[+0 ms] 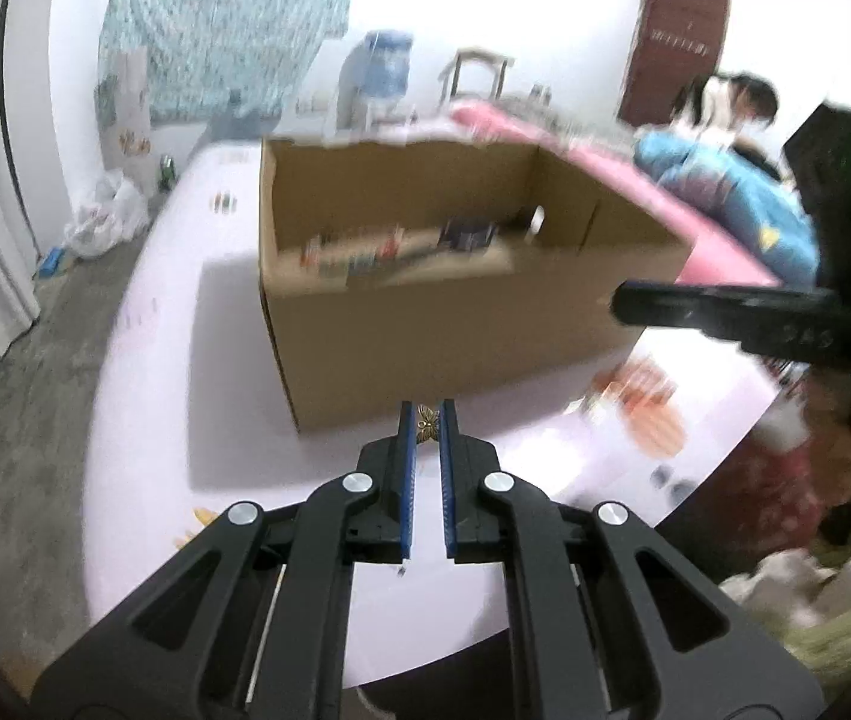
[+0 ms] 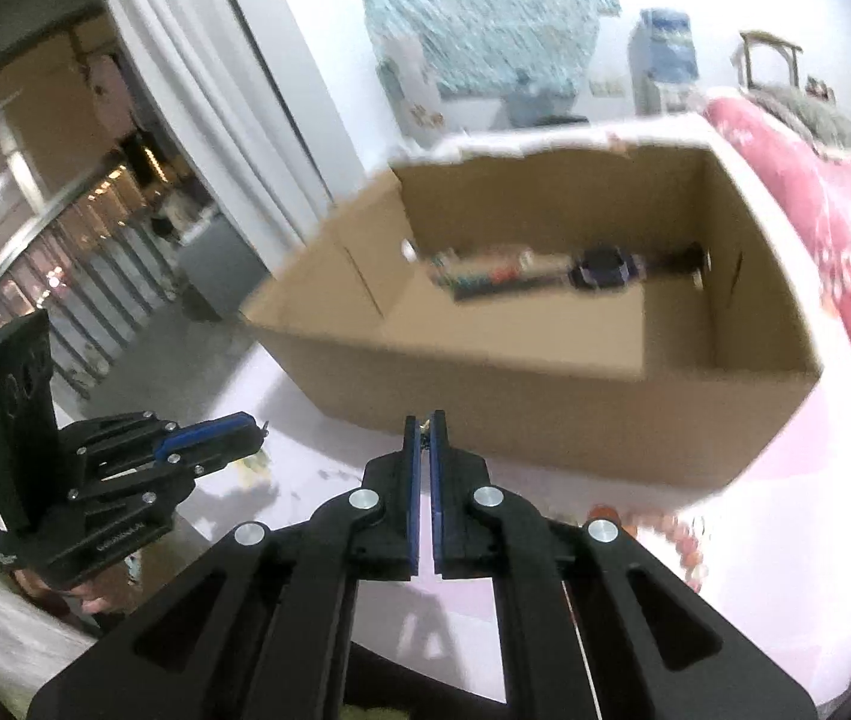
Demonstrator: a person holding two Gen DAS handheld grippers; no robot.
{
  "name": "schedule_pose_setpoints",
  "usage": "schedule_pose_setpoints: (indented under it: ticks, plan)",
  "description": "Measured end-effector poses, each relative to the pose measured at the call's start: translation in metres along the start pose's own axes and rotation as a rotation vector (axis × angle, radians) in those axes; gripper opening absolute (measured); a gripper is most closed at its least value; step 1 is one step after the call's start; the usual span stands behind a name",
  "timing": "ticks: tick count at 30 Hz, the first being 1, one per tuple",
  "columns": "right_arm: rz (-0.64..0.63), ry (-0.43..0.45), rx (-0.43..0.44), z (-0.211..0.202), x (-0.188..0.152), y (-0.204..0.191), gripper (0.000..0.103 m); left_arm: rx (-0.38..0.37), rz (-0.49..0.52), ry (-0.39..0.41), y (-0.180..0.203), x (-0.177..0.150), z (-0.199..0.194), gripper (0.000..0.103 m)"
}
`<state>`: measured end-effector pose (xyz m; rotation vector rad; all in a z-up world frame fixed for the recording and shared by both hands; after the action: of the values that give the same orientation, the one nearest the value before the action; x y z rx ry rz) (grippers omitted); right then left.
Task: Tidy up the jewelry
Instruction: 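Lift the gold charm with the left gripper and carry it over the box, then open the left gripper to drop the gold charm into the box, then move both grippers back to the pink bead bracelet and keychain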
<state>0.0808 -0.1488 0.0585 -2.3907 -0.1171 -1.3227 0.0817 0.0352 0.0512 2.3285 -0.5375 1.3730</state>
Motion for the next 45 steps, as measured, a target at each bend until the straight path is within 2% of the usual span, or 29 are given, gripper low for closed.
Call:
schedule_pose_setpoints:
  ticks: [5, 7, 9, 12, 13, 14, 17, 21, 23, 32, 34, 36, 41, 45]
  plan:
    - [-0.045, 0.097, 0.071, -0.008, 0.045, -0.014, 0.003, -0.057, 0.044, 0.131, 0.005, 0.054, -0.021, 0.007]
    - [-0.045, 0.106, 0.092, -0.002, 0.062, -0.013, 0.003, -0.072, 0.040, 0.148, 0.005, 0.070, -0.016, 0.007]
    - [-0.023, 0.078, 0.123, 0.013, 0.080, -0.007, 0.003, -0.083, 0.019, 0.139, 0.001, 0.087, 0.002, 0.007]
    - [0.046, -0.026, 0.158, 0.050, 0.095, 0.005, 0.003, -0.072, -0.036, 0.027, -0.012, 0.099, 0.050, 0.007]
    - [0.085, -0.097, 0.170, 0.070, 0.098, 0.012, 0.003, -0.072, -0.048, -0.009, -0.016, 0.100, 0.062, 0.007]
    - [0.120, -0.153, 0.167, 0.087, 0.098, 0.018, 0.003, -0.072, -0.067, -0.078, -0.021, 0.098, 0.084, 0.007]
    - [0.188, -0.290, 0.142, 0.128, 0.093, 0.031, 0.003, -0.051, -0.094, -0.182, -0.035, 0.093, 0.120, 0.007]
    - [0.211, -0.376, 0.077, 0.163, 0.081, 0.044, 0.003, -0.022, -0.094, -0.269, -0.043, 0.083, 0.151, 0.007]
    - [0.223, -0.407, 0.072, 0.173, 0.074, 0.048, 0.003, -0.012, -0.092, -0.281, -0.044, 0.079, 0.156, 0.007]
    - [0.267, -0.423, 0.058, 0.190, 0.066, 0.067, 0.006, 0.017, -0.086, -0.267, -0.047, 0.080, 0.155, 0.010]
    - [0.267, -0.418, 0.053, 0.188, 0.066, 0.069, 0.017, 0.018, -0.087, -0.264, -0.047, 0.082, 0.155, 0.010]
    - [0.262, -0.409, 0.044, 0.185, 0.067, 0.071, 0.021, 0.022, -0.089, -0.257, -0.049, 0.083, 0.154, 0.010]
    - [0.273, -0.373, 0.037, 0.176, 0.075, 0.076, 0.024, 0.022, -0.101, -0.227, -0.051, 0.087, 0.146, 0.011]
    - [0.251, -0.324, 0.027, 0.158, 0.085, 0.074, 0.032, 0.024, -0.093, -0.179, -0.049, 0.094, 0.132, 0.017]
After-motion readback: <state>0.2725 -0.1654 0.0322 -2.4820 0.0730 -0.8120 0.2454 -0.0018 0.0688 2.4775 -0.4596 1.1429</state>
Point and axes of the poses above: each gripper's, at about its wrist camera, not at the fingertips, and z roughly the way its jaws point, y to its right, x to its top, the point moved 2 cm from there along z, roughly the way its jaws point, and after that the axes turned 14 degrees about y, right-handed, at the moved point
